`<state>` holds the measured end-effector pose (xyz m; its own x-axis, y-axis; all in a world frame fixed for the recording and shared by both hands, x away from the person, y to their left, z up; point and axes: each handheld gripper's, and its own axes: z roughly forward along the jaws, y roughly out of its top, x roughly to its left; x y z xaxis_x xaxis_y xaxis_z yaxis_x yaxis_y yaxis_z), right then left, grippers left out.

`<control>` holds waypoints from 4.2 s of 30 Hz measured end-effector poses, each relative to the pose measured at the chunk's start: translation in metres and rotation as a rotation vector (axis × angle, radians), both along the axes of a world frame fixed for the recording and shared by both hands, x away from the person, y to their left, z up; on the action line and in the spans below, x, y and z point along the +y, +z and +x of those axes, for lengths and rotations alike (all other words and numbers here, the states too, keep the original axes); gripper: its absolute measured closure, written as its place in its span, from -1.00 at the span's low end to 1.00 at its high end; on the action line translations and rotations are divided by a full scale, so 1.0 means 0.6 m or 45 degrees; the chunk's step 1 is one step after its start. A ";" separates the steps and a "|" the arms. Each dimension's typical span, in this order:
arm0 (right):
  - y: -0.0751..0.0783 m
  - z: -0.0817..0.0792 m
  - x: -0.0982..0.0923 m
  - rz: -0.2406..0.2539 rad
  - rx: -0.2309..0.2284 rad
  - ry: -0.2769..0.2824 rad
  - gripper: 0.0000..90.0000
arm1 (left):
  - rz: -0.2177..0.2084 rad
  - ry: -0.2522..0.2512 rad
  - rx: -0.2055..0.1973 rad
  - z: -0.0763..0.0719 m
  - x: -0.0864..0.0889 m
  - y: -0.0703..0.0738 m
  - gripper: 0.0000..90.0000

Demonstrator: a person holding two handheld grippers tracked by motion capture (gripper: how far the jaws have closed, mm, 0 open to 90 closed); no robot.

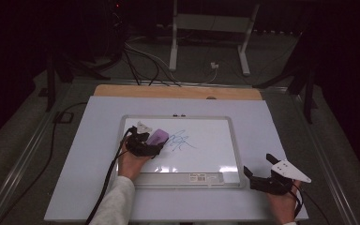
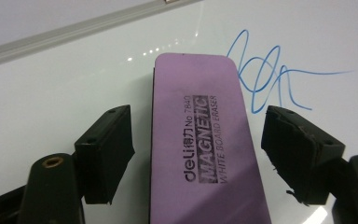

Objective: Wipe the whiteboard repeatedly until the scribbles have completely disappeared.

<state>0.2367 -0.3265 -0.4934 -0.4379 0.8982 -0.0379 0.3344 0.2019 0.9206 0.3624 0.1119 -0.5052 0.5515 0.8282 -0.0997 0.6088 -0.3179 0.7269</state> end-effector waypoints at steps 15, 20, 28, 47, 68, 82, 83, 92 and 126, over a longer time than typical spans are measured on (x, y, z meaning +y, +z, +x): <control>0.000 0.000 0.001 -0.002 0.003 0.003 -0.98 | 0.039 -0.028 0.010 0.002 -0.019 0.002 -0.07; 0.000 0.000 0.002 -0.002 0.003 0.004 -0.98 | 0.046 -0.101 0.015 -0.009 -0.040 0.004 -0.07; 0.000 0.000 0.001 -0.003 0.000 0.003 -0.98 | 0.088 -0.094 0.017 -0.007 -0.040 0.008 -0.07; 0.000 0.000 0.002 -0.002 0.002 0.004 -0.98 | 0.079 -0.031 0.038 -0.005 -0.042 0.008 -0.07; -0.001 0.001 0.002 -0.005 0.006 0.007 -0.98 | 0.111 0.085 0.059 0.008 -0.017 0.012 -0.07; 0.000 0.000 0.002 -0.004 0.002 0.007 -0.98 | 0.109 -0.176 0.037 -0.041 -0.095 0.012 -0.07; 0.000 0.000 0.001 -0.003 0.002 0.005 -0.98 | 0.114 -0.161 0.033 -0.038 -0.092 0.012 -0.07; 0.000 -0.001 -0.001 -0.002 0.002 0.003 -0.98 | 0.123 0.127 0.050 0.000 -0.025 0.012 -0.07; -0.001 0.000 0.002 -0.012 0.008 0.006 -0.98 | 0.099 0.142 0.058 0.008 -0.053 0.011 -0.07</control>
